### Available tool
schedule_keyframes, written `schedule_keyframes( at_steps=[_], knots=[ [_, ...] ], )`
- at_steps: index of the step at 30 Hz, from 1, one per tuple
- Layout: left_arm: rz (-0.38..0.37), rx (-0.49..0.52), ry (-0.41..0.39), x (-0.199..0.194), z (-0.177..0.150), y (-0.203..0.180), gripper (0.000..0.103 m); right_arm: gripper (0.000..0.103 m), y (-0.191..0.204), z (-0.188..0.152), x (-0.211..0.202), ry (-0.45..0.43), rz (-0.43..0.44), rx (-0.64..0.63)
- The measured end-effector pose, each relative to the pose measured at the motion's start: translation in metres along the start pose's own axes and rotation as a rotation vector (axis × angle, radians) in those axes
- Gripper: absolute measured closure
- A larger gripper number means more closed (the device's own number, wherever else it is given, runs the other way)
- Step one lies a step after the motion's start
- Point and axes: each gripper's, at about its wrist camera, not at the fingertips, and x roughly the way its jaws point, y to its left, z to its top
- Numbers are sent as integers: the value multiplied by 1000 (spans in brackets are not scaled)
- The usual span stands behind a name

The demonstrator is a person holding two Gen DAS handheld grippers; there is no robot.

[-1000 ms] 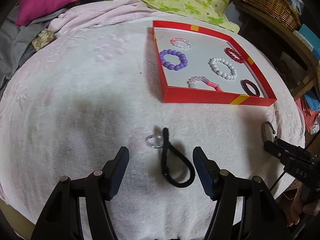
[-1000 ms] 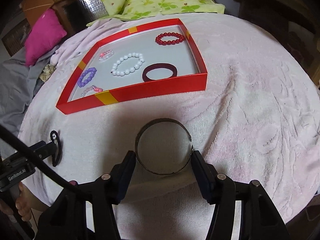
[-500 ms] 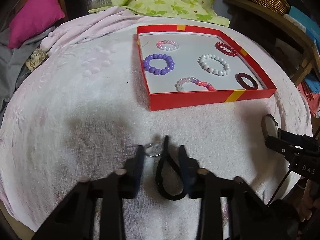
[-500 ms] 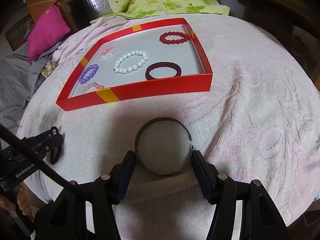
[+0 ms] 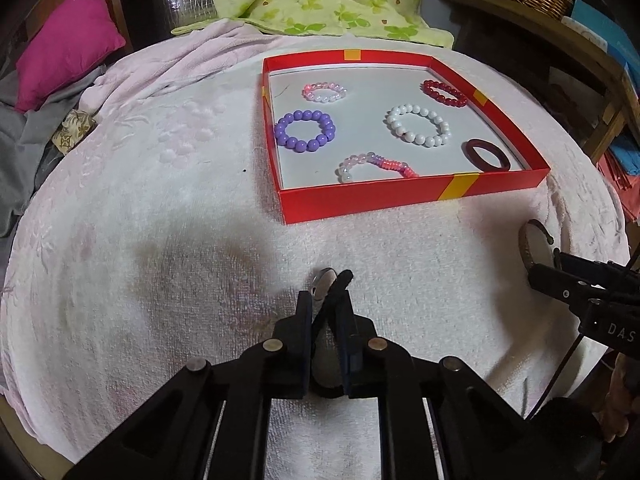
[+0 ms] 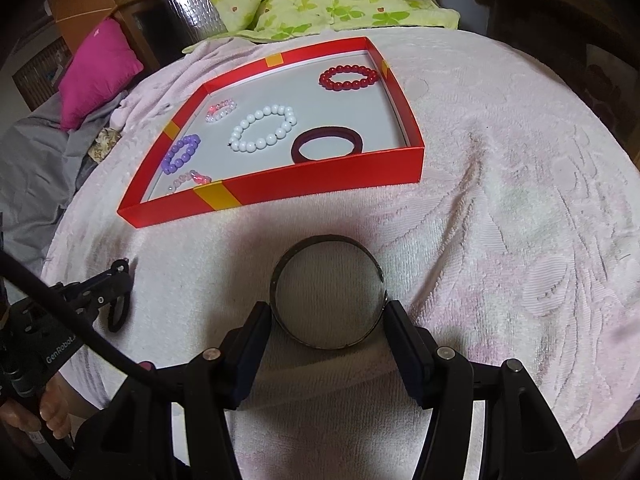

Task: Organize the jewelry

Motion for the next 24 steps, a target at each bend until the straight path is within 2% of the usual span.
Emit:
schedule_keyframes(
  at_steps=[19, 24],
  knots=[
    [6, 32, 22, 11, -4, -14, 91, 40, 1, 1, 1, -3, 5, -1],
    [-35, 10, 26, 12, -3, -10, 89, 40, 1, 1, 1, -2, 3, -3]
  ],
)
